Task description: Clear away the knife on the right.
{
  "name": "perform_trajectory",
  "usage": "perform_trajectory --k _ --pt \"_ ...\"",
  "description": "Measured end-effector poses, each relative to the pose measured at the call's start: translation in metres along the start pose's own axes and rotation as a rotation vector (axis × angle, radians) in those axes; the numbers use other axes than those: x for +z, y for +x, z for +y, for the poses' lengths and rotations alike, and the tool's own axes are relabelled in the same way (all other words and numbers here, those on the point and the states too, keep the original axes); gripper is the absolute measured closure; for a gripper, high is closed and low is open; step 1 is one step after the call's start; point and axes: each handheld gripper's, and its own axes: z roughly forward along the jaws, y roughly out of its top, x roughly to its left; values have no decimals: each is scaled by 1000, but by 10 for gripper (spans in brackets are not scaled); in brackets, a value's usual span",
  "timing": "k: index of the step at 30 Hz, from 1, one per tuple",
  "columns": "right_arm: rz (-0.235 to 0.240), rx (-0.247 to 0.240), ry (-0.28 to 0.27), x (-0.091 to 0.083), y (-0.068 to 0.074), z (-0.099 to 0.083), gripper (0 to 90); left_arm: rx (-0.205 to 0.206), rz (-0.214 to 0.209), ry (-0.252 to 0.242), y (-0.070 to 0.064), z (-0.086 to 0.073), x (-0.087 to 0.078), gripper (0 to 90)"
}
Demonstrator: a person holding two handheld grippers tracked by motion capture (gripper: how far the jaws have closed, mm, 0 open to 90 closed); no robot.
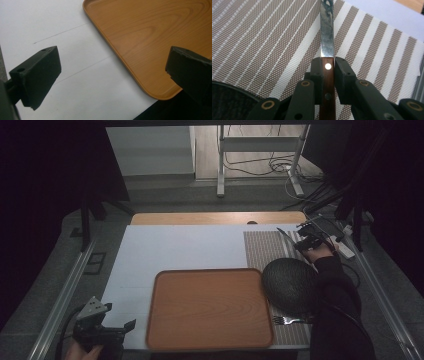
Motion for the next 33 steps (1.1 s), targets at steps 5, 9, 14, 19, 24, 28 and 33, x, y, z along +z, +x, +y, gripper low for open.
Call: perform_trajectory --k 5,9,14,19,24,28,33 --pt "42 30 -38 -12 6 2 774 0 1 2 0 0 0 7" --pt "69 32 -46 -16 15 1 774 -2 1 1 0 0 0 7" --pt "94 28 -53 -19 27 -1 774 -3 0 0 1 0 0 7" --pt "114 13 -57 -23 41 -2 774 -5 -1 -2 1 0 0 6" --pt "141 9 -64 -25 57 -7 774 -3 -2 -2 1 0 0 7" --pt "163 -9 -53 -25 70 -11 773 -1 -3 -1 1 0 0 7" --pt "189 -26 -54 -29 88 -14 773 -1 -3 -2 1 0 0 7"
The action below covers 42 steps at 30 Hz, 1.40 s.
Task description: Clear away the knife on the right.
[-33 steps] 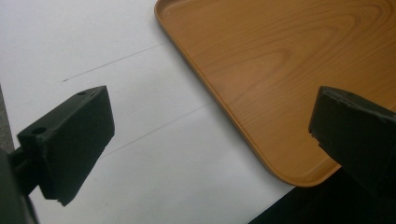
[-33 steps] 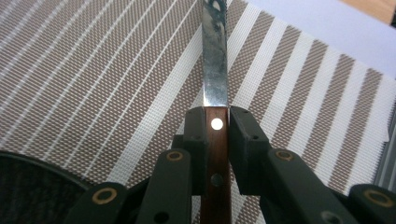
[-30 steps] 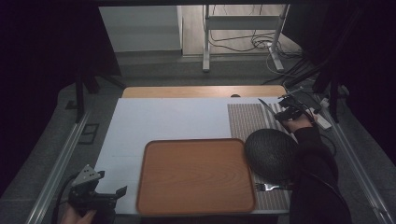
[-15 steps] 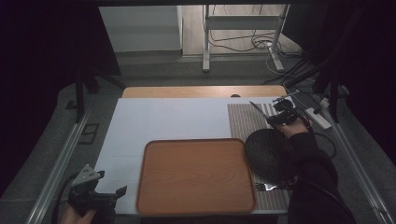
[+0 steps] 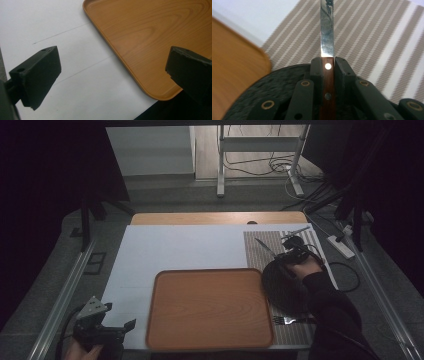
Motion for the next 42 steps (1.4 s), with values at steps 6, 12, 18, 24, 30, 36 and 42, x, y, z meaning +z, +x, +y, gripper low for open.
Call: perform_trajectory --k 6,12,18,24,30,36,42 --pt "24 -22 -10 -6 22 -5 773 4 1 2 0 0 0 8" --pt "66 -54 -28 -12 43 -11 773 4 0 1 0 0 0 8" --pt "91 -81 -42 -19 64 -16 773 5 0 1 0 0 0 8" --pt "116 -97 -30 -21 85 -25 773 6 0 1 -1 0 0 9" --pt "136 -119 -23 -24 106 -35 773 9 1 2 -1 0 0 10" --pt "155 -156 -8 -24 127 -42 773 10 1 3 -1 1 1 10" --pt "173 -176 8 -24 142 -46 773 14 3 5 -1 1 1 11"
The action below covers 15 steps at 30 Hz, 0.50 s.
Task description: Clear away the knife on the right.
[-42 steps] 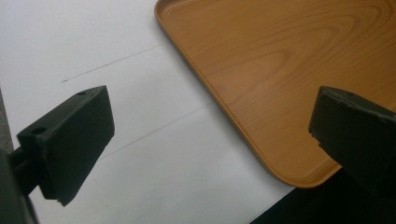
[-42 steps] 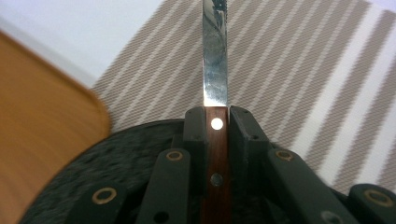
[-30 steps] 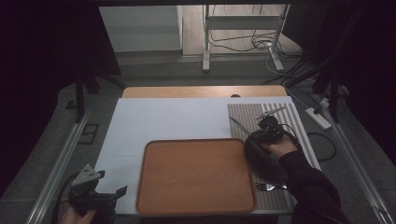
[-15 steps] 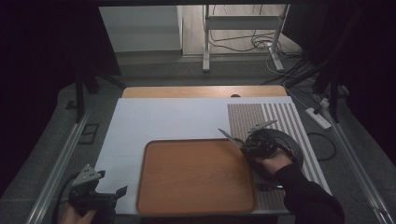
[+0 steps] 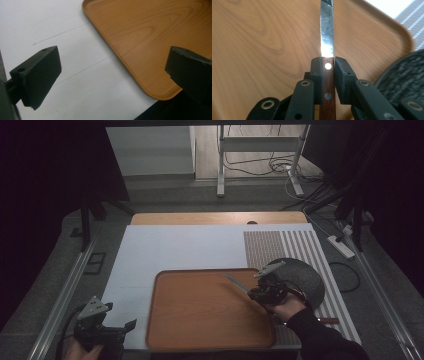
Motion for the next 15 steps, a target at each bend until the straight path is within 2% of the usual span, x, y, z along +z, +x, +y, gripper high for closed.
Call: perform_trajectory --k 9,15 --pt "30 -32 17 8 20 1 772 5 2 2 -1 0 0 13" --pt "22 -26 32 12 18 -1 772 9 3 3 -1 0 0 14"
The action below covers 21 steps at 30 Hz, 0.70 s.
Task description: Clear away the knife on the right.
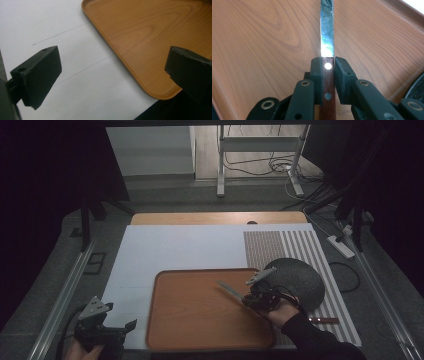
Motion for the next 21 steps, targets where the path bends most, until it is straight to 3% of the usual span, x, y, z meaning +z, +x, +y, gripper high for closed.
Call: perform_trajectory --k 12,14,16,18,21 --pt "9 -34 82 17 1 -4 760 12 2 5 -1 0 0 14" --pt "19 -24 73 16 0 -3 686 11 3 5 -1 0 0 15" --pt "19 -20 40 11 -2 -1 667 11 4 6 -1 0 0 15" --pt "26 -22 9 5 -2 4 751 11 4 8 -1 1 1 15" --pt "52 -70 -3 4 5 10 876 12 5 9 -1 1 1 15"
